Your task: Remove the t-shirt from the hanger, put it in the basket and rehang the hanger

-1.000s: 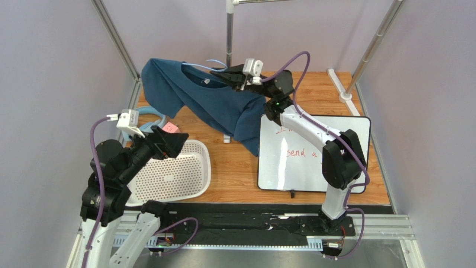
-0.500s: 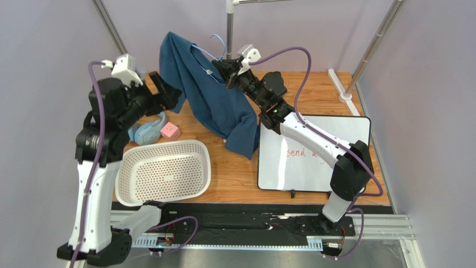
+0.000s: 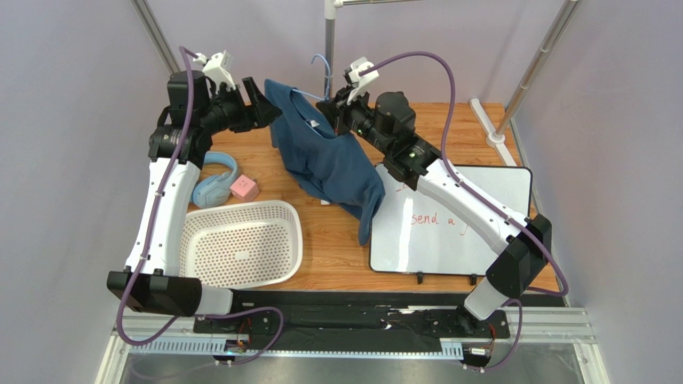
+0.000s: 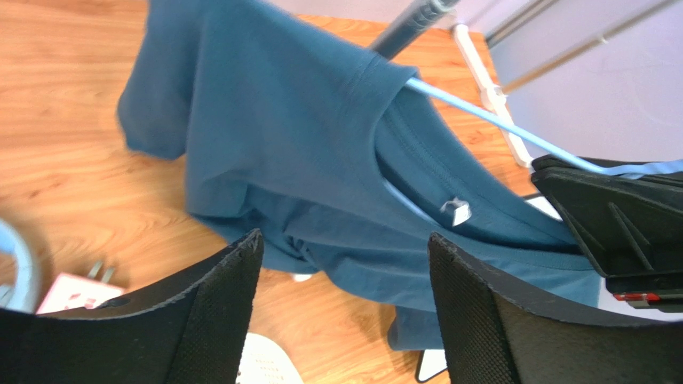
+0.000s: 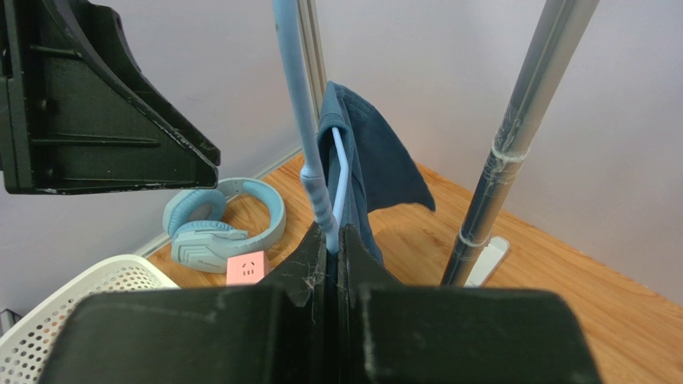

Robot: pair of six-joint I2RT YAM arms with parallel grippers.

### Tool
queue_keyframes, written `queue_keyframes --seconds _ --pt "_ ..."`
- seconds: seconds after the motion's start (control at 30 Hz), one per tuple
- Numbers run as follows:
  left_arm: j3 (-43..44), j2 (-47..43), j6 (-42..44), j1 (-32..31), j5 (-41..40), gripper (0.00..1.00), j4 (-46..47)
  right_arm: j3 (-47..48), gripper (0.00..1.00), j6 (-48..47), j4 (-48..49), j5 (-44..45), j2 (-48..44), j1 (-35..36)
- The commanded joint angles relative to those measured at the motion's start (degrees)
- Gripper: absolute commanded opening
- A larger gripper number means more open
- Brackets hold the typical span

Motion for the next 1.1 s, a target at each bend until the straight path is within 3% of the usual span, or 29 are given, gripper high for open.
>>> queue_keyframes --seconds 0.0,0.33,0.47,0.6,0.77,1.07 --pt "-2.44 -1.16 0.65 0.21 5.87 0.75 11.69 2.74 0.0 3.52 -1.99 0.47 -3.23 0.81" --pt "-4.46 0.69 1.27 0.29 5.96 0.66 14.87 4.14 0.0 2.65 -4.89 5.13 -2.62 5.72" --pt "-7.01 0.61 0.04 1.52 7.54 0.54 15.05 3.7 0.0 1.42 -4.28 6.19 -2.44 6.26" --pt "-10.35 -1.41 -1.37 3.37 8.77 0.55 16.62 3.53 0.0 1.24 -4.28 7.33 -2.36 6.26" --pt "-11.24 -0.9 -2.6 4.16 11.57 0.65 15.14 4.49 0.0 0.89 -4.45 7.42 -2.44 6.26" --pt "-12.81 0.51 -4.71 6.01 16.33 0.68 19.7 3.44 0.0 1.59 -4.27 5.75 -2.8 7.22"
